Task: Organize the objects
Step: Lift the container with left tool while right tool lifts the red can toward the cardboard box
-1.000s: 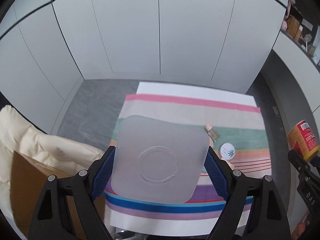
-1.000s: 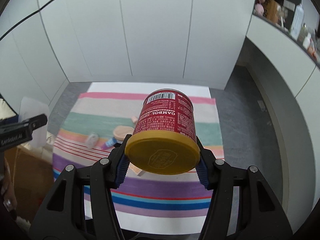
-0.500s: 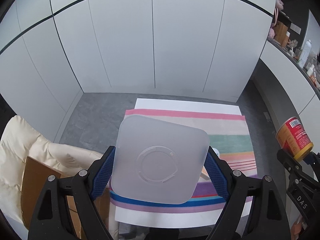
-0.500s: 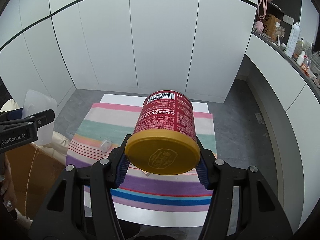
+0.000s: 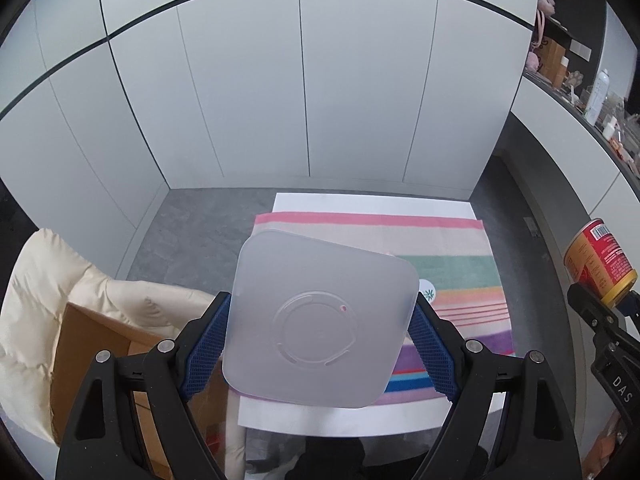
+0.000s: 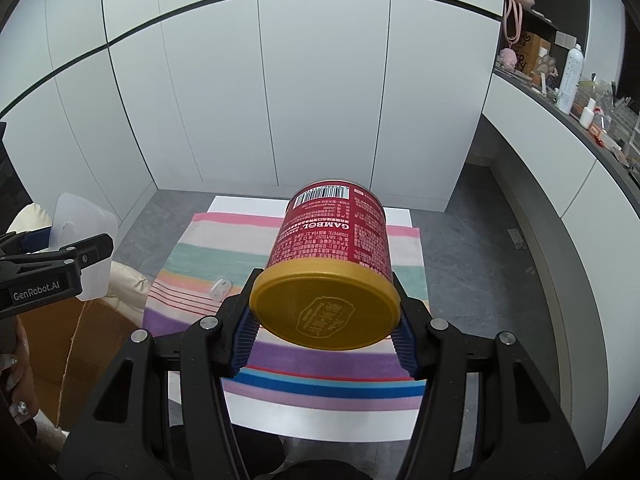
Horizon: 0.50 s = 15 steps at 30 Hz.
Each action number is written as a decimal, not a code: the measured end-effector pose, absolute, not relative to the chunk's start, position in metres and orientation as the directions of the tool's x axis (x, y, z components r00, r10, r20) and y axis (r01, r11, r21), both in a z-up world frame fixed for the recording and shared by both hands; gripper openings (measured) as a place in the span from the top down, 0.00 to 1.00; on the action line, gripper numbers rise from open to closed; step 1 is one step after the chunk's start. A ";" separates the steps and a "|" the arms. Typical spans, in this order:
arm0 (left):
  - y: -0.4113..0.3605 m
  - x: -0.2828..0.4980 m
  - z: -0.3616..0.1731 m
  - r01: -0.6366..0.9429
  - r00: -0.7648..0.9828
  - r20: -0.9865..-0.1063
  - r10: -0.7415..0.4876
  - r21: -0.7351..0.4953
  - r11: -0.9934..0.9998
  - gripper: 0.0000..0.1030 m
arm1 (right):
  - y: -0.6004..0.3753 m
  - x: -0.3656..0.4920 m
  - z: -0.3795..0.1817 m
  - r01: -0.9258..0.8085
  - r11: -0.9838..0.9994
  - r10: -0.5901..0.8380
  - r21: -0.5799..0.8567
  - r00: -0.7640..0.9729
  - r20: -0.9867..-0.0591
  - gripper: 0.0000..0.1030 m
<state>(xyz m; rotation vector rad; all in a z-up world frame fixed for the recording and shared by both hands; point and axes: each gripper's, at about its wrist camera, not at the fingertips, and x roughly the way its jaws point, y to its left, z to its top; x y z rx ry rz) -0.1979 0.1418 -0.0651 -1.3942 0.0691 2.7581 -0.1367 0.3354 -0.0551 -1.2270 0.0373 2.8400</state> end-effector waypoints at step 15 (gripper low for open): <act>0.114 -0.101 -0.053 -0.087 -0.621 -0.783 0.028 0.033 -0.996 0.17 | 0.307 -0.043 -0.041 0.001 -1.000 0.001 -0.003 -0.720 -0.694 0.42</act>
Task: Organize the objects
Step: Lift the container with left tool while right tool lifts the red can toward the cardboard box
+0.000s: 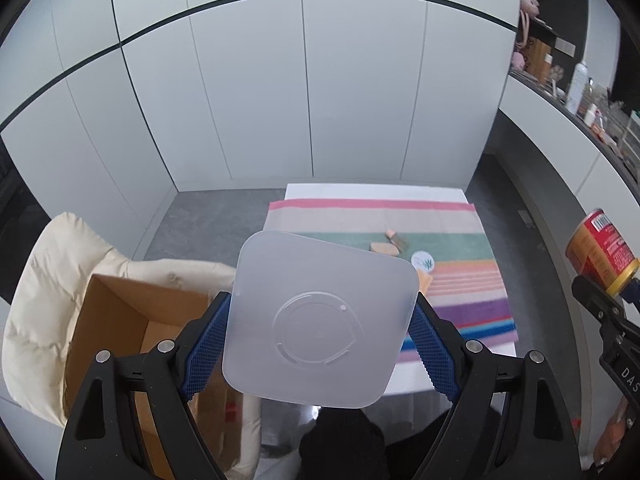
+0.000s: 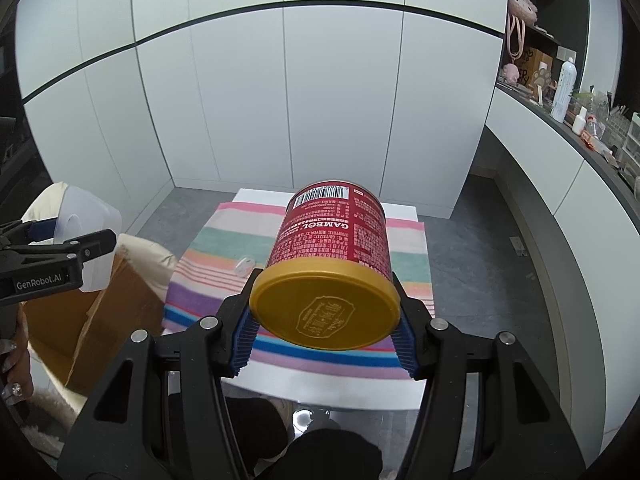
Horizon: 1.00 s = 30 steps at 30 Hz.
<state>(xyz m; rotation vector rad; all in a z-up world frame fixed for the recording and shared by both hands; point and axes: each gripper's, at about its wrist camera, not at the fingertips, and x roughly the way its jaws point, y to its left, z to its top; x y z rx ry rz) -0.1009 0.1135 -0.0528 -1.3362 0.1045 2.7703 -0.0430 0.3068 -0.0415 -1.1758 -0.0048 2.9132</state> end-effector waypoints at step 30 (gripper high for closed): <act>0.098 0.009 -0.049 -0.170 -0.612 -0.782 0.117 -0.014 -0.985 0.17 | 0.291 0.065 -0.055 0.039 -0.999 -0.048 0.029 -0.694 -0.718 0.42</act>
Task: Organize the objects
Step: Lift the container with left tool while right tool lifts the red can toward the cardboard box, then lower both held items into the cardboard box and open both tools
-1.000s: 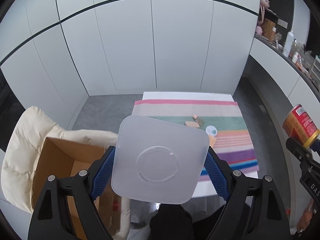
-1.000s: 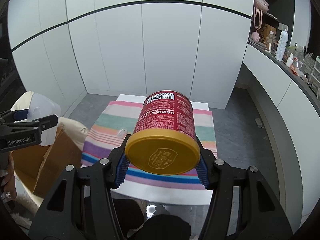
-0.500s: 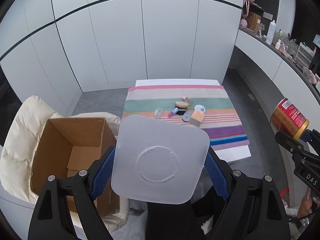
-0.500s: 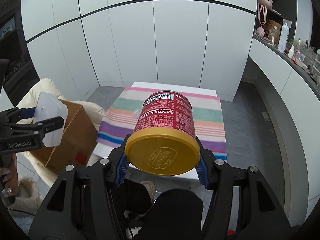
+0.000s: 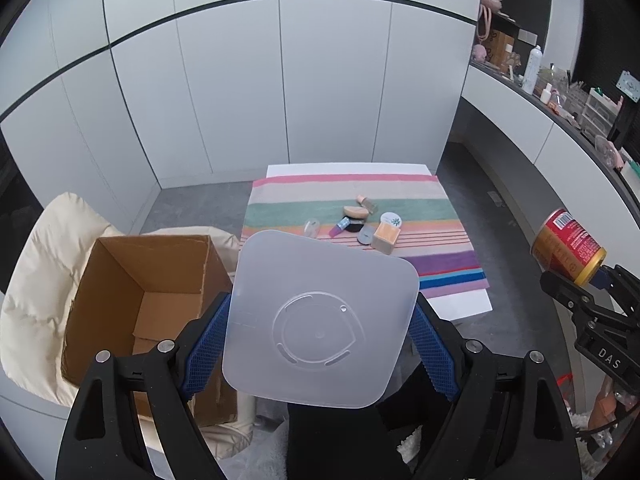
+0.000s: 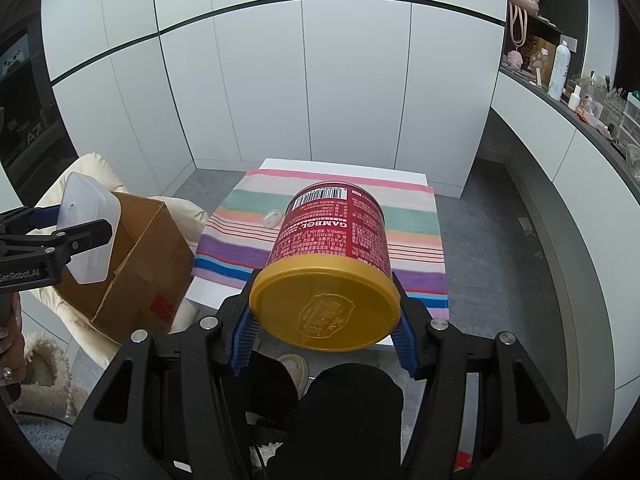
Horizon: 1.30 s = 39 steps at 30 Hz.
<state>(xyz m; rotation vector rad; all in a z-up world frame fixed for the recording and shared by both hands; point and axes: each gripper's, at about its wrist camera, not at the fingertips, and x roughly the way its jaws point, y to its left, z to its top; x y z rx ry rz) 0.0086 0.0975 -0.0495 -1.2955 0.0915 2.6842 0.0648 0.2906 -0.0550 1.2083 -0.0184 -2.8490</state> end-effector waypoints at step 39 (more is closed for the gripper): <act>-0.177 0.015 -0.126 0.437 -0.496 -0.840 -0.219 -0.024 -0.899 0.16 | -0.059 -0.014 -0.115 0.669 -0.742 -0.393 -0.053 -0.497 -0.774 0.42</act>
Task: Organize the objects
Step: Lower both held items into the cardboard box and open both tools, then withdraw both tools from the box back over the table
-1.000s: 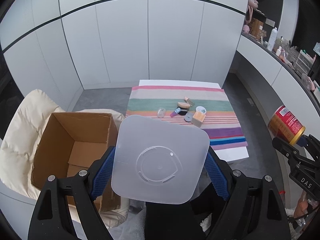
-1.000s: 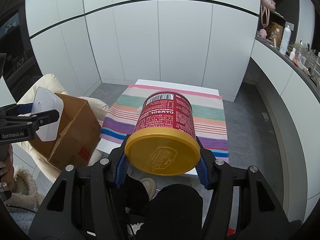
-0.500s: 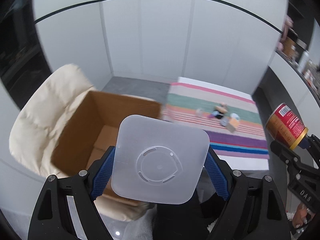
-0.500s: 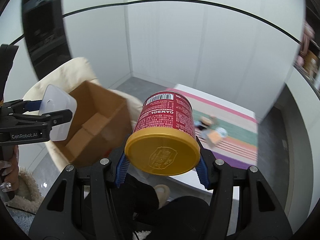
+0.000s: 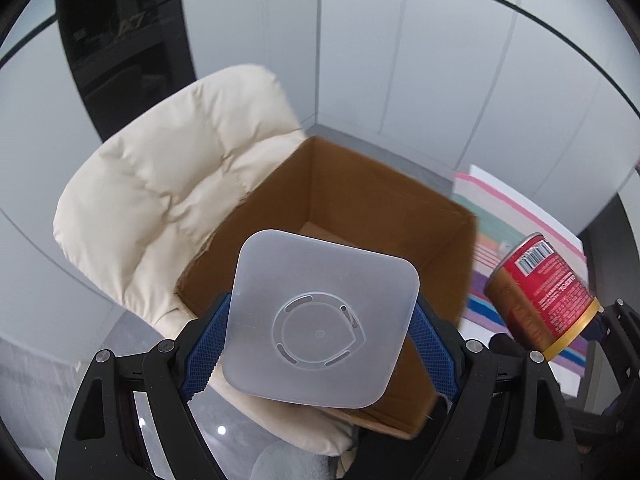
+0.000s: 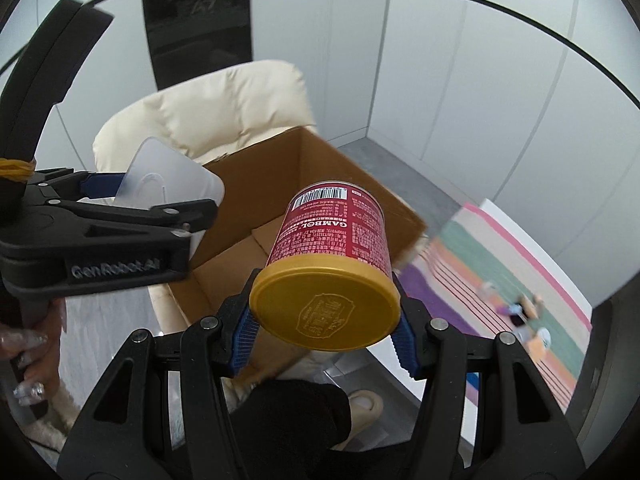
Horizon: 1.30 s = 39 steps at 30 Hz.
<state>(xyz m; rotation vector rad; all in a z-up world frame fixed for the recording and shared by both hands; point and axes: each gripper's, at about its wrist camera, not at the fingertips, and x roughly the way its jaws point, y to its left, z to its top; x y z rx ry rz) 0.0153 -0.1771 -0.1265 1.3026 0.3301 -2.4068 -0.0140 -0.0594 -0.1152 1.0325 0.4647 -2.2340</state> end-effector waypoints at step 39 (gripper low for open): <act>-0.211 0.005 -0.151 0.476 -0.507 -0.832 -0.225 -0.053 -0.878 0.05 | -0.099 -0.050 -0.155 0.651 -0.756 -0.353 -0.066 -0.492 -0.796 0.06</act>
